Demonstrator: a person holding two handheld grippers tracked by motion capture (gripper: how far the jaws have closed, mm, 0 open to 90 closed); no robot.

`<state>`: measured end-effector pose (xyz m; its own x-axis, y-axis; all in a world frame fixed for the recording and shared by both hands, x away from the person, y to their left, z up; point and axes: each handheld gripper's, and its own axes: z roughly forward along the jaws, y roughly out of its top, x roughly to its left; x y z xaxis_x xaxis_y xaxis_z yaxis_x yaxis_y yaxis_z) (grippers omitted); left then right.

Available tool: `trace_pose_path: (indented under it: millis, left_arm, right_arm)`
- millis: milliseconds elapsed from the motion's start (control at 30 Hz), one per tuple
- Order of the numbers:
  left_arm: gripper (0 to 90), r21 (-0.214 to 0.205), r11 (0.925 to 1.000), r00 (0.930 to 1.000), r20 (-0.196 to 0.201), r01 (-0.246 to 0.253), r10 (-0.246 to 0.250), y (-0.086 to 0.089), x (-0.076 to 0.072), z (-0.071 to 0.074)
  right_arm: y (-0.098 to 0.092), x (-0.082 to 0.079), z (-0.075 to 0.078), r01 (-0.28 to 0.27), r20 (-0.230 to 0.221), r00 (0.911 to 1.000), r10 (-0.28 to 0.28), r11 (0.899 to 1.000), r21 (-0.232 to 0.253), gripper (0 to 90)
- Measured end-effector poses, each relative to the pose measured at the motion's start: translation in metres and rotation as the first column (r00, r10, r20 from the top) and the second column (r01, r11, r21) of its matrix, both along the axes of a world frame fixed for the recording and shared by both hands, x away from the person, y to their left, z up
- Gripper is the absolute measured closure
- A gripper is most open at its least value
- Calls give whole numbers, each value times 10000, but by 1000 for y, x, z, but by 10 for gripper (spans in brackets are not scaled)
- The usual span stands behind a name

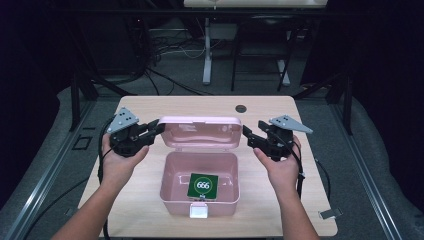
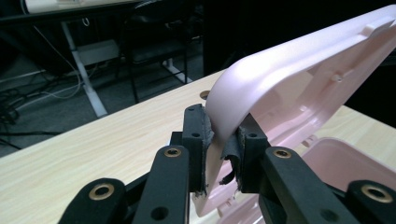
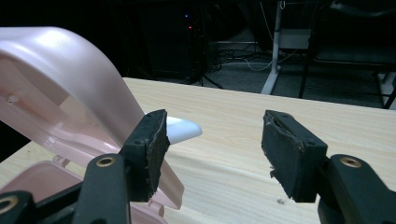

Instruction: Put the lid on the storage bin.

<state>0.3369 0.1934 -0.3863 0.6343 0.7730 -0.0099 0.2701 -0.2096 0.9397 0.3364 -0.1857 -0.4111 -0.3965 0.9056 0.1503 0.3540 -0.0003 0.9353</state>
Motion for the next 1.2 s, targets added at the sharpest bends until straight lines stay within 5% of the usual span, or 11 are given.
trace_pose_path:
  millis: [167, 1200]
  left_arm:
    - [773, -382, 9992, 9999, -108, 100, -104, 5, -4, 0]
    - [763, -513, 9979, 9988, -274, 400, -414, 11, -19, -1]
  right_arm:
    - [0, -3, 2, -35, 72, 10000, 35, 10000, 33, 404]
    - [0, -15, 4, -557, 86, 9984, 555, 9982, 204, 433]
